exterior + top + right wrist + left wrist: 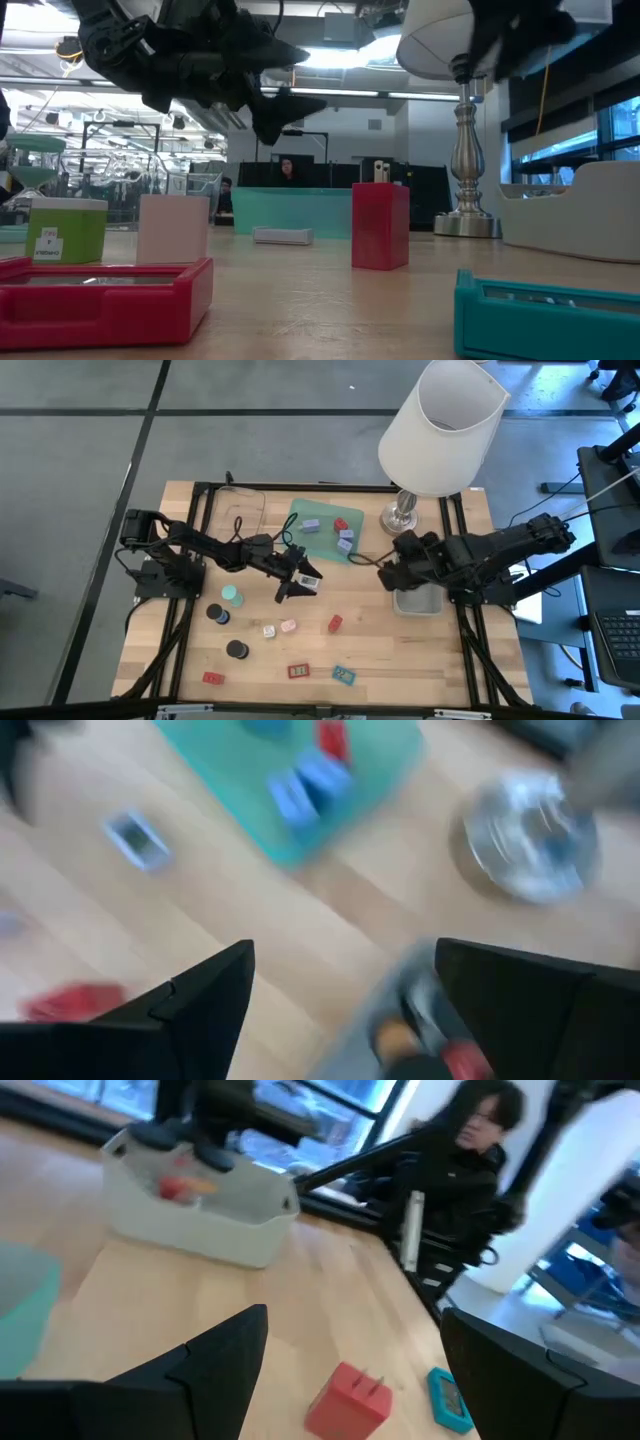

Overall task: Pick & Place Office items
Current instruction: Put the right red charger adapter into the green bin

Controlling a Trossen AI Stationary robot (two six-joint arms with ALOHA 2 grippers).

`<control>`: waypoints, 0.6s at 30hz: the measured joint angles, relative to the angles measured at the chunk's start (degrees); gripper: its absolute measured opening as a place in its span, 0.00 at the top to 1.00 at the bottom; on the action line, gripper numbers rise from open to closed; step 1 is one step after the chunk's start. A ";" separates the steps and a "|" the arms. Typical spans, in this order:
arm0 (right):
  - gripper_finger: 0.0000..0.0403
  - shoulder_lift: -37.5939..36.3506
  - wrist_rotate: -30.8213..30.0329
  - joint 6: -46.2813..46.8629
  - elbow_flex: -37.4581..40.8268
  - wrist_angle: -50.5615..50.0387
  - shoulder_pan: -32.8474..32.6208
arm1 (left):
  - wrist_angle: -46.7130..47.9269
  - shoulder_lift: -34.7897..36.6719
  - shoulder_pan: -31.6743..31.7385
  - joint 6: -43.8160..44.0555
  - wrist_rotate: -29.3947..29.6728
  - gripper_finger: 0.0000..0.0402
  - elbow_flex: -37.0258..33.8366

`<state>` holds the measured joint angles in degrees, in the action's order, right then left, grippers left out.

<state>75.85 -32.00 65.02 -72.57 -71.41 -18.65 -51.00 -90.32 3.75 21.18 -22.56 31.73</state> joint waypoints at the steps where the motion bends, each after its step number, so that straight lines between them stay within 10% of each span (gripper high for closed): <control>1: 0.22 0.00 -2.07 -1.25 0.04 2.30 -1.37 | -0.83 0.00 -0.34 -0.90 -1.28 0.27 0.02; 10: 0.22 0.03 -4.68 -24.89 12.37 37.15 -11.96 | -2.04 1.07 -5.86 -12.88 -9.24 0.27 0.00; 18: 0.22 0.04 -4.20 -37.49 18.43 48.87 -14.36 | -0.63 4.43 -10.58 -16.65 0.62 0.27 0.00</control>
<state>75.90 -36.20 27.53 -54.14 -22.53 -33.01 -51.63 -85.89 -6.83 4.54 -21.94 31.73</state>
